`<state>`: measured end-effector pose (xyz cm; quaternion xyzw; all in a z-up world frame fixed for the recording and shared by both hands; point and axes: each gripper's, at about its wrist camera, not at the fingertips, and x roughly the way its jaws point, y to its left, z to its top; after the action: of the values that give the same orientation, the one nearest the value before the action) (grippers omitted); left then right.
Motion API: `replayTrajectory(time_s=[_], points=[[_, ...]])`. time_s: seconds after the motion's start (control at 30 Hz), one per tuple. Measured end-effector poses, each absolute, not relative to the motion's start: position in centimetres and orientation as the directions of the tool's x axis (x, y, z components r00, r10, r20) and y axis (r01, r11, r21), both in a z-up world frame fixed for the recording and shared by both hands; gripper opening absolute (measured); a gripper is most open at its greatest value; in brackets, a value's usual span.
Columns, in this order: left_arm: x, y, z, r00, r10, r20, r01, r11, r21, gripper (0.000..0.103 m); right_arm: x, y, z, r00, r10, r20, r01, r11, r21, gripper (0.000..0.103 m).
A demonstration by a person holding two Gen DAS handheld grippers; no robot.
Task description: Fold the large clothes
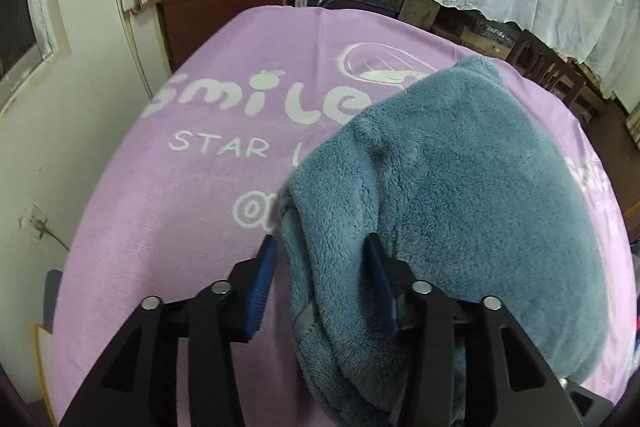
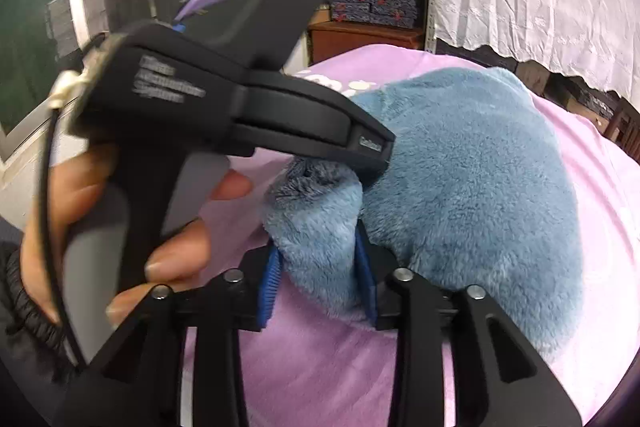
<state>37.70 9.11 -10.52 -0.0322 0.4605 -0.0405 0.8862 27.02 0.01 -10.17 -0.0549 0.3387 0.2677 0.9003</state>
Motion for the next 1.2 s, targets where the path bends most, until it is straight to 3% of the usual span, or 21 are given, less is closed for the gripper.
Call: replayTrajectory(time_s=[0.17, 0.3, 0.73, 0.9, 1.2], points=[[37.5, 10.2, -10.4, 0.567, -0.112, -0.816, 0.025, 0.993, -0.119, 0.054, 25.2, -0.5, -9.2, 0.621, 0.483, -0.617, -0.545, 0.832, 0.103, 0.045], [36.2, 10.0, -9.1, 0.602, -0.061, -0.796, 0.010, 0.998, -0.069, 0.052, 24.5, -2.4, -8.1, 0.645, 0.485, -0.591, -0.535, 0.838, 0.103, 0.051], [29.7, 7.4, -2.9, 0.812, 0.054, -0.581, -0.013, 0.997, 0.073, 0.051, 23.1, -10.0, -3.9, 0.754, 0.477, -0.452, -0.445, 0.877, 0.184, 0.060], [28.6, 6.6, -1.8, 0.845, 0.053, -0.533, -0.011, 0.997, 0.082, 0.051, 24.1, -11.0, -3.3, 0.764, 0.443, -0.470, -0.400, 0.896, 0.194, 0.060], [29.7, 5.4, -3.6, 0.837, 0.092, -0.540, -0.010, 0.988, 0.153, 0.051, 29.5, -11.3, -3.8, 0.750, 0.421, -0.511, -0.362, 0.907, 0.216, 0.060]])
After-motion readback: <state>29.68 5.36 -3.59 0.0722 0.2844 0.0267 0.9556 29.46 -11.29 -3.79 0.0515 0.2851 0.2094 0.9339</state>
